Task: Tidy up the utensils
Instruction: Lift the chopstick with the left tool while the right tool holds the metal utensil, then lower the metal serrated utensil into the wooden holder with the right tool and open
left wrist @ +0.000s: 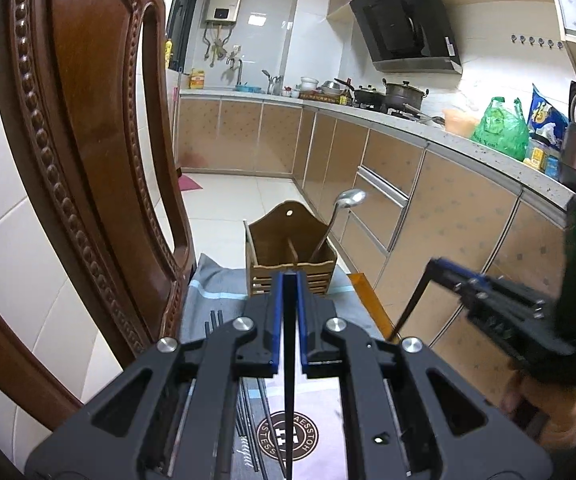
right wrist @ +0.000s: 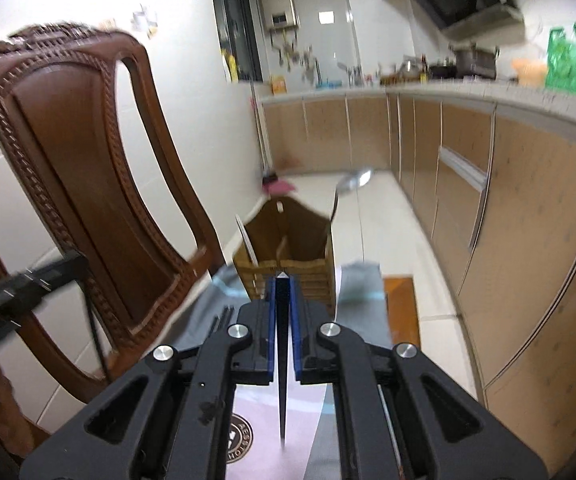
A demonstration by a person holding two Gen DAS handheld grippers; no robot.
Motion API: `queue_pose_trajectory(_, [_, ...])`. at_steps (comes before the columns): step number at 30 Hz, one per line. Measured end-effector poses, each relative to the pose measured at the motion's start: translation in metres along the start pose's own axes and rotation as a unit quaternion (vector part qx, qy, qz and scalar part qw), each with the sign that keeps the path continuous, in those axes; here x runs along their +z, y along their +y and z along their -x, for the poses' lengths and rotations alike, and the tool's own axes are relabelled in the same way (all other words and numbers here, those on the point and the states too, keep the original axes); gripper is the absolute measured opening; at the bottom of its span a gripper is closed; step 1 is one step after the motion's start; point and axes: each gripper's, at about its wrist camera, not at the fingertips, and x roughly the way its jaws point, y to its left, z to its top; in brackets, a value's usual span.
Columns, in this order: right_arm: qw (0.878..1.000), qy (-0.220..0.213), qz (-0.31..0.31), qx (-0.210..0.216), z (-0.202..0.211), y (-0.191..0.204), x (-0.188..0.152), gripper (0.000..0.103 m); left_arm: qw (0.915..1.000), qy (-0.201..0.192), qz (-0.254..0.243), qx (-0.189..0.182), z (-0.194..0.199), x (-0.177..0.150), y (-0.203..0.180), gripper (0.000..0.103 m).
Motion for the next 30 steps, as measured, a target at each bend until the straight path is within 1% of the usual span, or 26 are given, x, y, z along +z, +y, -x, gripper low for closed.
queue_pose_trajectory(4, [1.0, -0.024, 0.004, -0.001, 0.028, 0.007, 0.008, 0.007, 1.0, -0.007, -0.001, -0.004, 0.006, 0.002, -0.006, 0.006])
queue_pose_trajectory(8, [1.0, -0.021, 0.01, -0.001, 0.039, 0.009, 0.008, 0.007, 1.0, -0.008, 0.0, -0.005, 0.007, 0.003, -0.011, 0.006])
queue_pose_trajectory(17, [1.0, -0.008, 0.016, -0.007, 0.042, 0.005, 0.001, 0.007, 0.9999, -0.01, -0.004, -0.006, 0.004, 0.005, -0.018, 0.006])
queue_pose_trajectory(30, [1.0, 0.001, 0.019, -0.01, 0.031, 0.01, -0.006, 0.007, 1.0, -0.007, -0.005, -0.003, 0.0, 0.005, -0.015, 0.006])
